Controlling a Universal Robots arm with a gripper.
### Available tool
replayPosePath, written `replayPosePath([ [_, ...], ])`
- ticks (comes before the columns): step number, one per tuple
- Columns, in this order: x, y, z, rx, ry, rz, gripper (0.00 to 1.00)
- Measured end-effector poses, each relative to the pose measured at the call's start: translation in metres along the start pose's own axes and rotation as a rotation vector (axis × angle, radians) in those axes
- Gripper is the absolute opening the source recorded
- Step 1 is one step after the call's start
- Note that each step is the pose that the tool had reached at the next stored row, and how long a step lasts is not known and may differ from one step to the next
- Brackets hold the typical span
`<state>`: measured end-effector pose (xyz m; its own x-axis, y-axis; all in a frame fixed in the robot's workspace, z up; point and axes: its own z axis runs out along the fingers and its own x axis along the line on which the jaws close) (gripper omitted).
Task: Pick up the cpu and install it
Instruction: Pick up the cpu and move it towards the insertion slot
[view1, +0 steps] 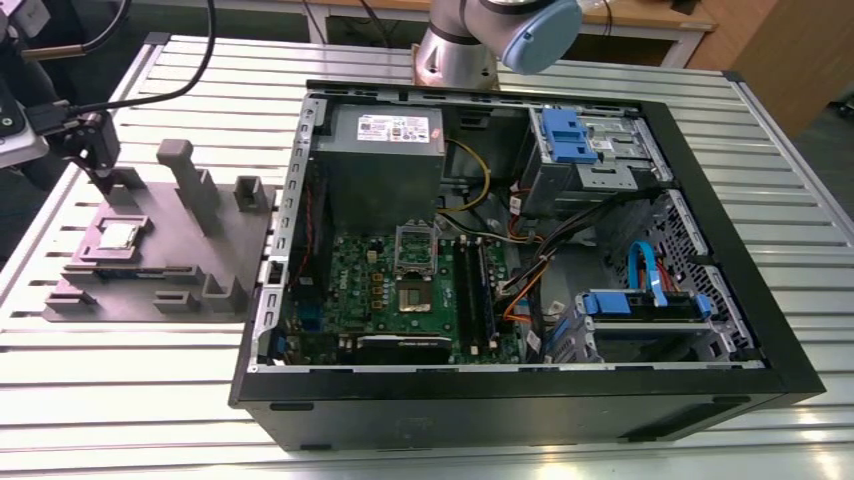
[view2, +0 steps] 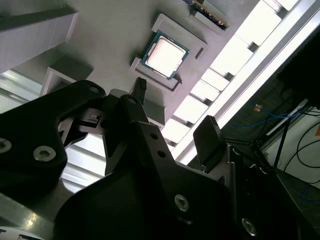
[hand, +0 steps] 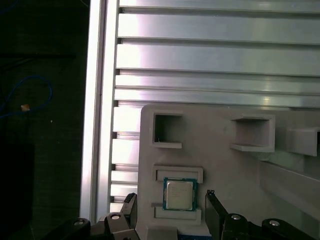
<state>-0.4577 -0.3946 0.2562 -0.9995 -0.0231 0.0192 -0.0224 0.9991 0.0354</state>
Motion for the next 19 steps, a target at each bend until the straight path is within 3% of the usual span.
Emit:
replayPosePath([
  [19,-0.0001,-0.0003,0.0075,-0.0001,0.0,0.0,0.65],
])
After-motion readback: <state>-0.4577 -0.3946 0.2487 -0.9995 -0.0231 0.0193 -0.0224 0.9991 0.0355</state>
